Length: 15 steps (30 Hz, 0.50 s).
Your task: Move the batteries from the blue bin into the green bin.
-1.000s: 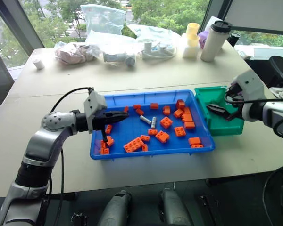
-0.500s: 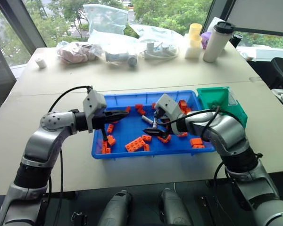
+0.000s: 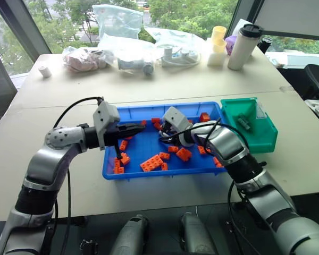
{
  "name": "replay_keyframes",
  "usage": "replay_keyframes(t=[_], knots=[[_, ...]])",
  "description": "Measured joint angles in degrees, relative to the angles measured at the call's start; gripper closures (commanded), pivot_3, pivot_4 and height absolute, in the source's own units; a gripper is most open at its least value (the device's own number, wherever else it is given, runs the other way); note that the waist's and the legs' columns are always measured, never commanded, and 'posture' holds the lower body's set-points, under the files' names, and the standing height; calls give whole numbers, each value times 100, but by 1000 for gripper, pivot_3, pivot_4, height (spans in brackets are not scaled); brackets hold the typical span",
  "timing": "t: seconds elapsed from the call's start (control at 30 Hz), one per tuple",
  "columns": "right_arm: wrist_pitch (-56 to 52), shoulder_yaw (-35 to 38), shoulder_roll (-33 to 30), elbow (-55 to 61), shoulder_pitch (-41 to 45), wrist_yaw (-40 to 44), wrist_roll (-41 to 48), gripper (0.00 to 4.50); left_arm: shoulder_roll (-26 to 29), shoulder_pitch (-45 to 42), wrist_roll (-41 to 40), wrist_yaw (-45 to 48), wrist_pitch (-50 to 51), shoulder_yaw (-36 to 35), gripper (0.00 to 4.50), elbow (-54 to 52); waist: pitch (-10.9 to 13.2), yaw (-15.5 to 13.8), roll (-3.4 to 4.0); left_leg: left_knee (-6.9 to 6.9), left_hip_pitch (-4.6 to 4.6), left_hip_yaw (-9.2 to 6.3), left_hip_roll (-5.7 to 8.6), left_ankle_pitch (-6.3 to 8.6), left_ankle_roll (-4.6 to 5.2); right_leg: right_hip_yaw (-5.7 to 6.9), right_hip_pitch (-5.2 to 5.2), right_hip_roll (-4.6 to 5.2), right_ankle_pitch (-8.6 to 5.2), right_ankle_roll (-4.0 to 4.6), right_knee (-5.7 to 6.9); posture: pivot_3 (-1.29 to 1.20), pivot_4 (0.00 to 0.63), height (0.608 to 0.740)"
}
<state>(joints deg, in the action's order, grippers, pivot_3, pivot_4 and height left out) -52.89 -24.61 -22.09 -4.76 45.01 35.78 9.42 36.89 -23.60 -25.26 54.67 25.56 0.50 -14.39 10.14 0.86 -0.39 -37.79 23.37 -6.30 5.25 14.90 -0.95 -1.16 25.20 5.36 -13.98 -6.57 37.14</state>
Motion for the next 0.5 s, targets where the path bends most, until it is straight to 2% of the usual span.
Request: replay_keyframes(t=[0.07, 0.2, 0.37, 0.5], knots=[[-193, -1, -173, 214, -11, 69, -29, 4477, -19, -170, 1, 22, -11, 32, 4500, 97, 0, -16, 0, 0, 1, 0, 1, 1, 1, 1, 0, 0, 0, 0, 0, 0, 150, 740], [-610, 130, -561, 854, -24, 132, -18, 4454, -112, -478, 4, 85, -76, 60, 4500, 293, 0, -10, 1, -1, 2, 0, 1, 5, 9, 1, 2, 1, 0, 0, 0, 0, 150, 740], [-1081, 1117, -1050, 1511, 157, -19, 66, 4454, -266, -651, 29, 277, -289, 137, 4500, 580, 2, -15, 3, 1, 3, 1, 1, 7, 12, 0, 4, 1, 0, 0, 0, 0, 150, 740], [-1379, 2342, -2312, 1771, 238, -89, 49, 4454, -501, -639, 94, 292, -417, 337, 4500, 645, 2, -158, 3, -2, 6, 1, 6, 13, 23, 6, -6, 8, 0, 0, -16, 0, 150, 740]])
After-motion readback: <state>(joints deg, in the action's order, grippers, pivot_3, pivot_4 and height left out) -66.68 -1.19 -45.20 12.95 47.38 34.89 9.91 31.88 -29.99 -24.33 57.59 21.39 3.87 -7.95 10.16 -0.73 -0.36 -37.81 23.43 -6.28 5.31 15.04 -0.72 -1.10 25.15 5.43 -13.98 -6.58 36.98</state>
